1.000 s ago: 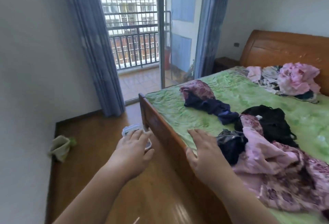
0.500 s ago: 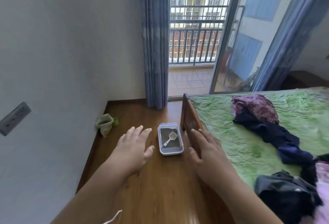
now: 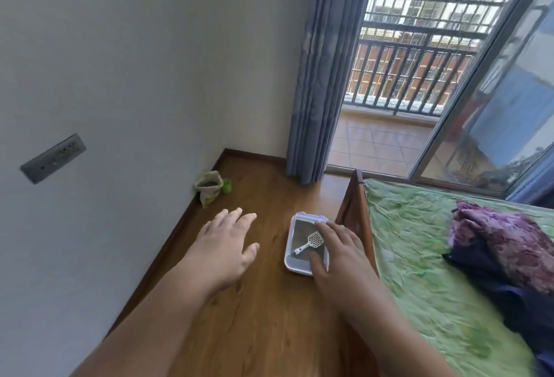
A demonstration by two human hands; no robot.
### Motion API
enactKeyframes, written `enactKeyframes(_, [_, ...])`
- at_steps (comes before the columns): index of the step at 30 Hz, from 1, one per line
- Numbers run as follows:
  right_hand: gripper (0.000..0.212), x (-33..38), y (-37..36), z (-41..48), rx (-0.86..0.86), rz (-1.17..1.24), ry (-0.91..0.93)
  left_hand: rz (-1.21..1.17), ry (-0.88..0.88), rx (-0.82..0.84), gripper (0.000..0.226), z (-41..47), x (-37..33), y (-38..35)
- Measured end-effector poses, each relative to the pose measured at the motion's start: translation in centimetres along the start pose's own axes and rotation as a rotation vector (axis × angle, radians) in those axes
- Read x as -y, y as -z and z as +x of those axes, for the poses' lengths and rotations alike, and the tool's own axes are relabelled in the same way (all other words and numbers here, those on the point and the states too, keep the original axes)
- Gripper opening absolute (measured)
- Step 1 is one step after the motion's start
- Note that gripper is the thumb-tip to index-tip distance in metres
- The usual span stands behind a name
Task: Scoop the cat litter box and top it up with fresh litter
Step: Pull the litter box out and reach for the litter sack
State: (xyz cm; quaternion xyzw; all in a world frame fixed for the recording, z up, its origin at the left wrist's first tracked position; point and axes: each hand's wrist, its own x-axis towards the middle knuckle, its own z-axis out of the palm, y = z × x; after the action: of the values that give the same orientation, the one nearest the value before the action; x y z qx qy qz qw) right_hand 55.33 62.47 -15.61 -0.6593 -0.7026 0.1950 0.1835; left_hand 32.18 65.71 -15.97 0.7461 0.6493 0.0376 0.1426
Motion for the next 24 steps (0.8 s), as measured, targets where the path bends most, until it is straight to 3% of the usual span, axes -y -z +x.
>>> enactKeyframes(7, [0.06,2.7,-2.7,10.2,0.09,-0.005,0.036,-0.025,0.081,0.006,0.063,7.2,6.1,1.0])
enactKeyframes(19, [0.059,14.5,-10.6,31.7,0.097,-0.017,0.016,-0.029,0.103,0.003,0.063,25.3,24.7,6.7])
enactKeyframes(24, [0.058,16.0,-12.8,38.0,0.118,0.004,-0.042,-0.045,0.126,0.094,0.063,31.6,28.4,7.2])
